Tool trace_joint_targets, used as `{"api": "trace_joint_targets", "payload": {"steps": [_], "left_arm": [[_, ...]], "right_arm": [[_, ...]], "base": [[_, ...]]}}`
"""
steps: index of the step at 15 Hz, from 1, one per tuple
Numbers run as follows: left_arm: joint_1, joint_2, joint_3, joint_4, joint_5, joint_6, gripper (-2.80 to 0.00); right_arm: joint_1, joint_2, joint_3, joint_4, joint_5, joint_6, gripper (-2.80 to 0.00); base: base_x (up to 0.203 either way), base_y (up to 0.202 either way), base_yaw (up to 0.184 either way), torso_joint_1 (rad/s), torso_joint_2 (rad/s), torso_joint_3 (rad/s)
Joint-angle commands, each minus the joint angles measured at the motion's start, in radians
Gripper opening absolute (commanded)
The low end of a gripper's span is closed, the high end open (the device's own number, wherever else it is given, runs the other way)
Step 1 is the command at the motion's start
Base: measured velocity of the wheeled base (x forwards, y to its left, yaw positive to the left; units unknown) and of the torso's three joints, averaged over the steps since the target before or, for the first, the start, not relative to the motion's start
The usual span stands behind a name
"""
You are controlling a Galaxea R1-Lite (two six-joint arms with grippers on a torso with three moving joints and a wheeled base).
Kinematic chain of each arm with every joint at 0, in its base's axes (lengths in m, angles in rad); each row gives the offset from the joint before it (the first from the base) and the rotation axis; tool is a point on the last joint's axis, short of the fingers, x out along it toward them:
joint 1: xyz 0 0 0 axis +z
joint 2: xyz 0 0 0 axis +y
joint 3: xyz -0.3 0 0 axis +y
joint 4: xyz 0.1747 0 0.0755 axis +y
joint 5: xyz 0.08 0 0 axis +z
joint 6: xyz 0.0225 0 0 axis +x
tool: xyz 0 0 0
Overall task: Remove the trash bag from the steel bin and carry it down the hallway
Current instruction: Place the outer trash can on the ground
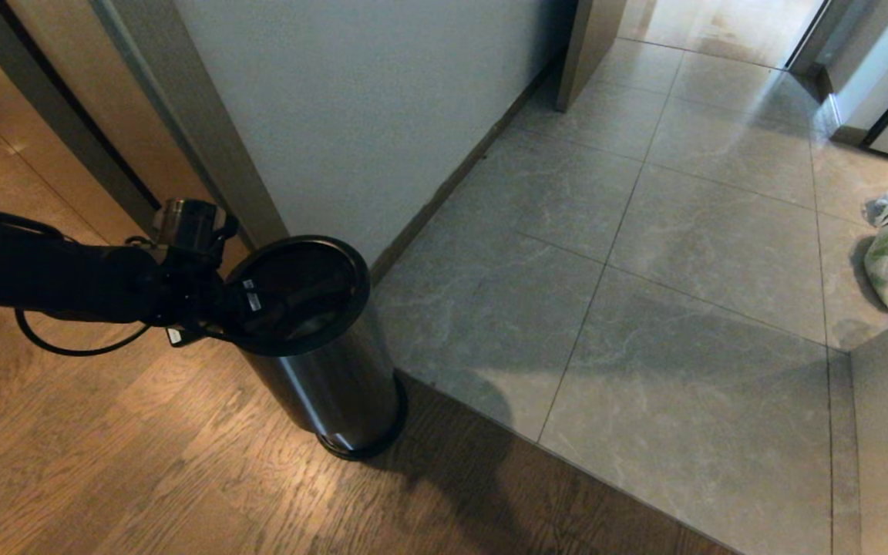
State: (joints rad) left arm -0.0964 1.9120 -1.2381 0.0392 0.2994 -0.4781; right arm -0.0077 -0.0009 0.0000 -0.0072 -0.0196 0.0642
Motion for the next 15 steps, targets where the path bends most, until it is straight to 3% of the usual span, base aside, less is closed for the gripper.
{"api": "trace_joint_targets", "payload": {"steps": [1,15], "left_arm": [[-0.005,-0.040,-0.013,0.040,0.002,-0.004,-2.80],[-0.069,-0.224,-0.099,0.281,0.071,-0.009,-2.80]], "right_arm": [[0.000,-0.001,0.002,0.000,0.000,0.000,-2.80],[0.000,-0.001,0.002,0.000,0.000,0.000,-2.80]], "base": [[0.000,0.000,0.000,0.000,0.00,0.000],[0.000,0.000,0.000,0.000,0.00,0.000]]}}
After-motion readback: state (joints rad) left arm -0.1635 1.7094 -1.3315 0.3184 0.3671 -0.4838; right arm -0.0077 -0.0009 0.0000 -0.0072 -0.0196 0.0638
